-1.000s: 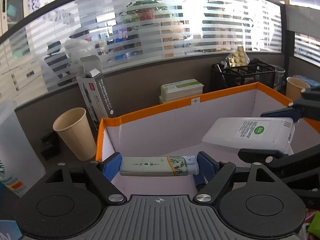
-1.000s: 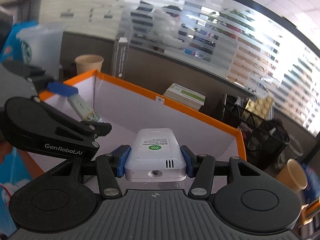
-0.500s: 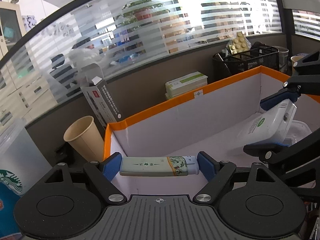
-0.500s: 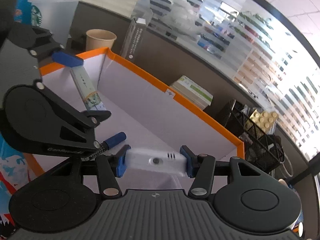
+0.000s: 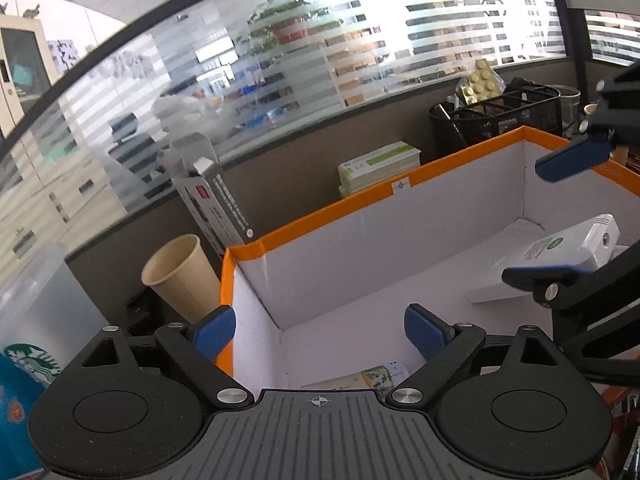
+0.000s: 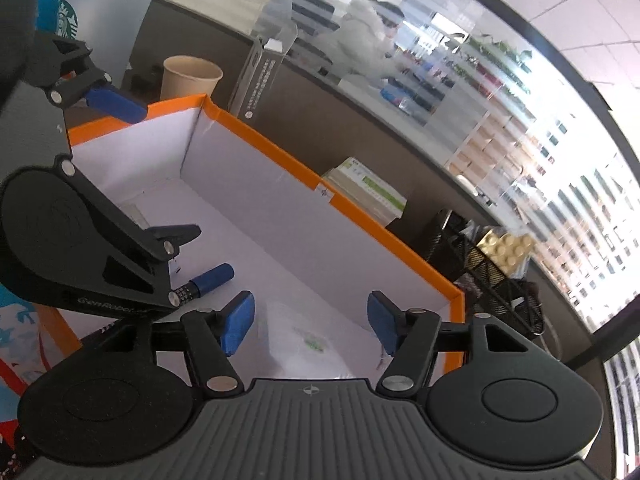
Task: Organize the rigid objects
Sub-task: 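Release the power bank with the right gripper while the left gripper drops the USB stick in, then move both open grippers back to the cluttered mat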
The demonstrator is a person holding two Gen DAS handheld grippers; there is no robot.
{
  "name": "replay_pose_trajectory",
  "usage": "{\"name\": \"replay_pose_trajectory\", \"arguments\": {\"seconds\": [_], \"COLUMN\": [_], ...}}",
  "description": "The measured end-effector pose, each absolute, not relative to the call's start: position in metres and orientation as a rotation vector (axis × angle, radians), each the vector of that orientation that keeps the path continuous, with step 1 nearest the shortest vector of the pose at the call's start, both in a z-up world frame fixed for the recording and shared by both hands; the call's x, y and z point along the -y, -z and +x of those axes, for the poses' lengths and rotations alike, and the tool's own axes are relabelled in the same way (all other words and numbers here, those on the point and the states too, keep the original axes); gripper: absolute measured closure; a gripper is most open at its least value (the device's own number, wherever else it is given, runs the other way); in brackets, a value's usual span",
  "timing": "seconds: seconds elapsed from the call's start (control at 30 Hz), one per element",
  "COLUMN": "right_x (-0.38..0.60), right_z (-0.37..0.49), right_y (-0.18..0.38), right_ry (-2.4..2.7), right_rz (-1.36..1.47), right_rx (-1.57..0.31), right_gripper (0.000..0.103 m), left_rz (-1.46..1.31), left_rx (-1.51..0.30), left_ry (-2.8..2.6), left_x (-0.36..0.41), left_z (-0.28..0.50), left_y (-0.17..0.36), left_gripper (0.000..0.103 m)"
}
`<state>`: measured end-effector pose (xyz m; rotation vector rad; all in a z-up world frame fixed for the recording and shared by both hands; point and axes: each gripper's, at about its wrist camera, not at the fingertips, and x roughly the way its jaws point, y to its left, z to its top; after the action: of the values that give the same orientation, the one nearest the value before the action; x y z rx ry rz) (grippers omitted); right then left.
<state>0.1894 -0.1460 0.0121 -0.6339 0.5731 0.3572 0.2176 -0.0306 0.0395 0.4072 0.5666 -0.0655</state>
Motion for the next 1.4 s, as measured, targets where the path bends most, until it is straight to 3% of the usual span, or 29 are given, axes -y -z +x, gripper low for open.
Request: {"name": "replay_pose_trajectory", "arguments": {"seconds": [0.07,0.13,0.67,0.93,1.4], "right_x": [0.149,0.151,0.177,0.210,0.264], "right_z": [0.184,0.176,0.049,0.008,-0.015], "right_y": [-0.019,-0.028,-0.087,-0.045,0.042], "right_ry": [-0.347,-0.341,-0.320,-0.343,-0.309], "right_rz": [-0.630,-0.618,-0.467,-0.334,-0.221], "right_rx": [-0.556,-0.535,-0.335,-0.429,-0.608], "right_gripper": [0.039,0.035,0.033,0.042,0.042], "left_rz": [0.425,0.428,0.362,0.314,0.124], "left_rx": [-0.536,-0.511,-0.405,-0.473,-0.543], "left_ry": [0.021,0.019,0.008,0.116,0.247], "left_x": [0.032,0.031,0.011,0.020,0.037], "left_z": [0.211,0.203,0.111,0.079,0.079], "left_y": [-0.047,-0.056,-0.097,-0.058,-0.015], "left_gripper": [0.000,0.000,0.000,0.000,0.000]}}
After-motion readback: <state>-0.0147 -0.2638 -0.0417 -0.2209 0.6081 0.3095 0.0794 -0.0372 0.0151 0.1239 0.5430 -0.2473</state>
